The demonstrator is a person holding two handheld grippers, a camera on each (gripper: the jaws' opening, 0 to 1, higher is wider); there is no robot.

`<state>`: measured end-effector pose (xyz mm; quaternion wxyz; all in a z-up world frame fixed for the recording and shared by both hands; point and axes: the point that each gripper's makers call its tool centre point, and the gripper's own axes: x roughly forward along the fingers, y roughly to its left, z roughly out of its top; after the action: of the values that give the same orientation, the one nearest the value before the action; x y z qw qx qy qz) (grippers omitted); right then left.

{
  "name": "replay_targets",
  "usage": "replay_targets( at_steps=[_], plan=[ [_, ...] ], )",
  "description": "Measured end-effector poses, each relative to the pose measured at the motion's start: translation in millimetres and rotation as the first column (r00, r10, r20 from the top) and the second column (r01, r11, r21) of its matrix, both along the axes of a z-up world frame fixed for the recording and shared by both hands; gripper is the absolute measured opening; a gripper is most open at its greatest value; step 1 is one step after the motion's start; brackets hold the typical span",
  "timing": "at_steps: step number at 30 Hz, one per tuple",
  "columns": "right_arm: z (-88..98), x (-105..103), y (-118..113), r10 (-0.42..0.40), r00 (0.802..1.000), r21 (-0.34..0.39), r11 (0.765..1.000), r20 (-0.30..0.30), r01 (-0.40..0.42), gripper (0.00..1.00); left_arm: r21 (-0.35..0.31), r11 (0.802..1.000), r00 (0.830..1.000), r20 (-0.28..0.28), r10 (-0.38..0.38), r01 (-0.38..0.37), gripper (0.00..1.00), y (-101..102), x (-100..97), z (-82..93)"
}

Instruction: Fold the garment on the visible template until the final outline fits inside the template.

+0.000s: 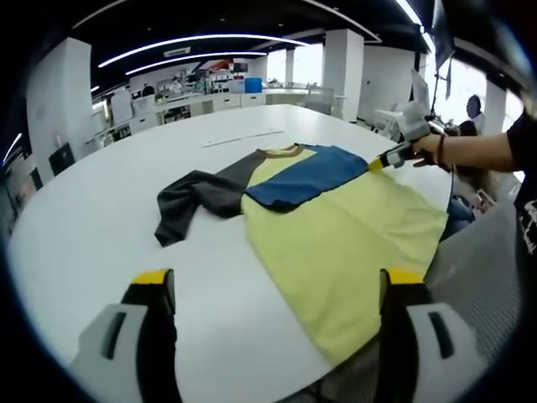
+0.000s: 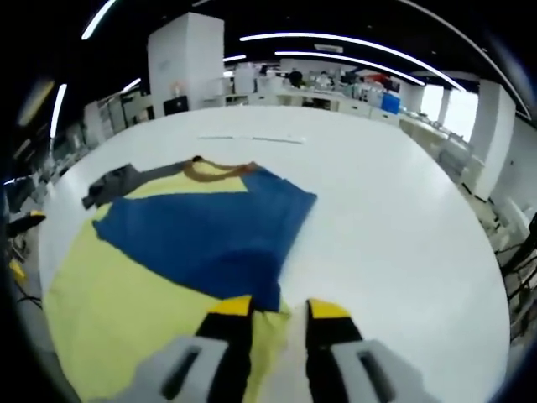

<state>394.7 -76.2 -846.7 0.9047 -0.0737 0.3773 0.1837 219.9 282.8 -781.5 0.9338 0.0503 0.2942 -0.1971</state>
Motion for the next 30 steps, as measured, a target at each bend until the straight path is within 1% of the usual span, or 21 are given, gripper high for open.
replay_targets(
  at_steps=[8, 10, 11, 13, 17, 23, 30],
  plan=[
    [-2.0, 1, 2, -0.019, 1.000, 0.044, 0.999, -0.015, 0.020, 0.11, 0.006, 1.000, 1.000, -0.003, 0.014, -0.014, 0.99, 3, 0.3, 0.1],
    [-1.9, 2, 3, -0.020, 1.000, 0.052, 0.998, -0.016, 0.021, 0.07, 0.005, 1.000, 1.000, -0.004, 0.015, -0.015, 0.98, 2, 0.4, -0.1],
    [-2.0, 3, 4, -0.024, 1.000, 0.063, 0.998, -0.019, 0.025, 0.04, 0.005, 1.000, 1.000, -0.005, 0.016, -0.016, 0.98, 2, 0.4, -0.5],
    [-1.6, 3, 6, -0.033, 0.999, 0.073, 0.997, -0.021, 0.034, 0.02, 0.008, 1.000, 1.000, -0.009, 0.018, -0.018, 0.98, 3, 0.4, -1.7],
    [0.3, 9, 6, -0.030, 0.999, 0.058, 0.998, -0.012, 0.031, 0.00, 0.006, 1.000, 1.000, -0.014, 0.024, -0.024, 0.97, 5, 0.6, -1.8],
    [1.0, 18, 3, -0.036, 0.999, 0.046, 0.998, -0.025, 0.037, 0.00, 0.007, 0.999, 0.999, -0.009, 0.045, -0.045, 0.96, 11, 3.9, -1.5],
    [0.6, 15, -3, -0.080, 0.996, 0.048, 0.995, -0.034, 0.082, 0.00, 0.016, 0.998, 0.998, -0.007, 0.060, -0.060, 0.94, 18, 7.1, -3.0]
  ],
)
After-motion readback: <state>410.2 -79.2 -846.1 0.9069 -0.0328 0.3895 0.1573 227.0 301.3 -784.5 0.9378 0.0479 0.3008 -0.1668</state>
